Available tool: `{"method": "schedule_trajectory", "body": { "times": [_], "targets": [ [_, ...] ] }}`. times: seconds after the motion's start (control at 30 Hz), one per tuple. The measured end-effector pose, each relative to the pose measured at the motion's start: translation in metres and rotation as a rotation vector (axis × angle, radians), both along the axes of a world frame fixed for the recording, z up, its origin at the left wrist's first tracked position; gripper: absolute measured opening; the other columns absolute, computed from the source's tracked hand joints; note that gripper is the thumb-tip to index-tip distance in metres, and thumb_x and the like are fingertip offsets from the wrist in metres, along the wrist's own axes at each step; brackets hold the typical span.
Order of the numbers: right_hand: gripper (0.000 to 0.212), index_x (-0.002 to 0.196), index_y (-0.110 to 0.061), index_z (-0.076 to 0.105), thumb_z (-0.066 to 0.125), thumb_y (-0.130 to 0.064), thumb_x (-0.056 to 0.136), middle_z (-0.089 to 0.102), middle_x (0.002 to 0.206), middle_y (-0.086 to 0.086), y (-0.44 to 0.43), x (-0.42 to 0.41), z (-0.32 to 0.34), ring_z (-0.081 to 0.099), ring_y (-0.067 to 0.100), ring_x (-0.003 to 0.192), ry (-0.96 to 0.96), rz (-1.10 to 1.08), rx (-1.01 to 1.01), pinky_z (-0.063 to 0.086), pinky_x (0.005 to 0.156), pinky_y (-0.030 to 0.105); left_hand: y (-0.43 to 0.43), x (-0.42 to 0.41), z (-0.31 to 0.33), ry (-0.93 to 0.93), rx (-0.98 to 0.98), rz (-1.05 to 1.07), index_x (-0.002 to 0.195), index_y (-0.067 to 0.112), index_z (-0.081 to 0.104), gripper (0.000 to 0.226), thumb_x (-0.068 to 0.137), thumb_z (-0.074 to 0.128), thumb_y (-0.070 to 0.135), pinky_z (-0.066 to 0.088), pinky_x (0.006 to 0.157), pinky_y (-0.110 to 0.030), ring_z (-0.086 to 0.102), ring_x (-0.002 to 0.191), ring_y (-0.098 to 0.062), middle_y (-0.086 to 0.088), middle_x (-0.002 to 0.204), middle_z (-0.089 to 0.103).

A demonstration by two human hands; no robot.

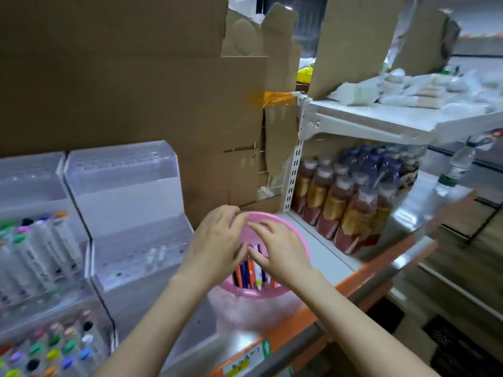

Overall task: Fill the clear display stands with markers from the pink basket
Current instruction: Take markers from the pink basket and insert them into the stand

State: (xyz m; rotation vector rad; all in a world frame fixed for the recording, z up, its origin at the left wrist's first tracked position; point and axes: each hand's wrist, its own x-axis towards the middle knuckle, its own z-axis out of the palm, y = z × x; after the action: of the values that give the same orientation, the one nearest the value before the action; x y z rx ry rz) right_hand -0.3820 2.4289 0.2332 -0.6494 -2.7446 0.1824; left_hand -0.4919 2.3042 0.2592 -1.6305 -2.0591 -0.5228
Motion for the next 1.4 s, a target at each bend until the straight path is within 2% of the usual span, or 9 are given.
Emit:
{"method": "schedule_trajectory", "body": {
  "times": [0.13,0.33,0.53,0.63,0.83,0.97,1.17,1.27,1.4],
  "targets": [
    [0.055,0.144,-0.028,0.038,0.047,-0.048,0.093,0.051,0.132,0.001,0.031,0.004,-0.021,0.047,0.023,0.122,-0.115,-0.005,-0.021,0.039,0.092,0.034,0.032,0.005,-0.027,-0.044,-0.115,0.009,0.113,0.011,0.061,0.047,0.071,0.067,0.030,0.050,0.086,-0.034,0.057,0.103,-0.026,-0.006,0.108,0.059],
    [0.041,0.135,-0.022,0.049,0.050,-0.033,0.095,0.054,0.125,0.007,0.063,-0.009,-0.041,0.049,0.028,0.120,-0.285,-0.032,-0.114,0.045,0.089,0.036,0.068,0.001,-0.075,-0.415,-0.298,0.144,0.121,0.016,0.049,0.036,0.089,0.054,0.030,0.041,0.091,-0.035,0.042,0.113,-0.022,-0.004,0.121,0.046],
    [0.024,0.112,-0.009,0.060,0.048,-0.008,0.092,0.062,0.117,0.015,0.075,-0.027,-0.052,0.060,0.032,0.108,-0.380,-0.006,-0.096,0.047,0.080,0.035,0.090,-0.008,-0.098,-0.616,-0.415,0.271,0.121,0.015,0.050,0.048,0.081,0.070,0.031,0.037,0.091,-0.031,0.044,0.113,-0.023,-0.005,0.118,0.048],
    [0.014,0.088,-0.014,0.051,0.051,0.000,0.086,0.065,0.106,0.015,0.078,-0.029,-0.058,0.063,0.033,0.100,-0.406,-0.001,-0.124,0.040,0.068,0.033,0.092,-0.009,-0.102,-0.752,-0.379,0.292,0.119,0.015,0.053,0.053,0.074,0.077,0.031,0.040,0.090,-0.030,0.049,0.110,-0.020,-0.004,0.118,0.053],
    [0.024,0.112,-0.009,0.052,0.051,-0.006,0.088,0.062,0.111,0.014,0.078,-0.027,-0.065,0.060,0.033,0.101,-0.346,-0.010,-0.177,0.037,0.067,0.034,0.092,-0.003,-0.101,-0.772,-0.358,0.310,0.102,0.020,0.054,0.038,0.074,0.078,0.030,0.036,0.073,-0.024,0.054,0.096,-0.014,0.003,0.104,0.058],
    [0.026,0.112,-0.013,0.048,0.054,-0.016,0.087,0.061,0.109,0.010,0.077,-0.025,-0.063,0.060,0.032,0.098,-0.348,0.006,-0.203,0.038,0.066,0.033,0.090,0.002,-0.094,-0.791,-0.354,0.326,0.105,0.017,0.059,0.036,0.075,0.077,0.027,0.045,0.077,-0.027,0.058,0.095,-0.015,0.002,0.102,0.061],
    [0.031,0.115,-0.015,0.047,0.055,-0.019,0.085,0.062,0.110,0.008,0.077,-0.025,-0.063,0.060,0.030,0.102,-0.318,-0.011,-0.229,0.038,0.067,0.032,0.089,0.003,-0.088,-0.739,-0.318,0.288,0.076,0.017,0.060,0.009,0.075,0.062,0.008,0.033,0.047,-0.015,0.049,0.061,-0.009,0.007,0.064,0.054],
    [0.030,0.112,-0.016,0.047,0.057,-0.023,0.085,0.062,0.108,0.007,0.078,-0.027,-0.065,0.060,0.029,0.100,-0.319,-0.013,-0.237,0.039,0.066,0.032,0.089,0.002,-0.087,-0.764,-0.278,0.310,0.088,0.011,0.065,0.013,0.076,0.062,0.007,0.032,0.046,-0.013,0.048,0.057,-0.004,0.011,0.062,0.052],
    [0.034,0.117,-0.015,0.045,0.057,-0.023,0.087,0.064,0.107,0.007,0.079,-0.031,-0.071,0.063,0.029,0.097,-0.322,-0.042,-0.216,0.039,0.063,0.032,0.087,0.002,-0.088,-0.797,-0.253,0.300,0.107,0.014,0.059,0.031,0.077,0.063,0.009,0.031,0.050,-0.012,0.052,0.069,-0.007,0.007,0.078,0.057]
  ]
}}
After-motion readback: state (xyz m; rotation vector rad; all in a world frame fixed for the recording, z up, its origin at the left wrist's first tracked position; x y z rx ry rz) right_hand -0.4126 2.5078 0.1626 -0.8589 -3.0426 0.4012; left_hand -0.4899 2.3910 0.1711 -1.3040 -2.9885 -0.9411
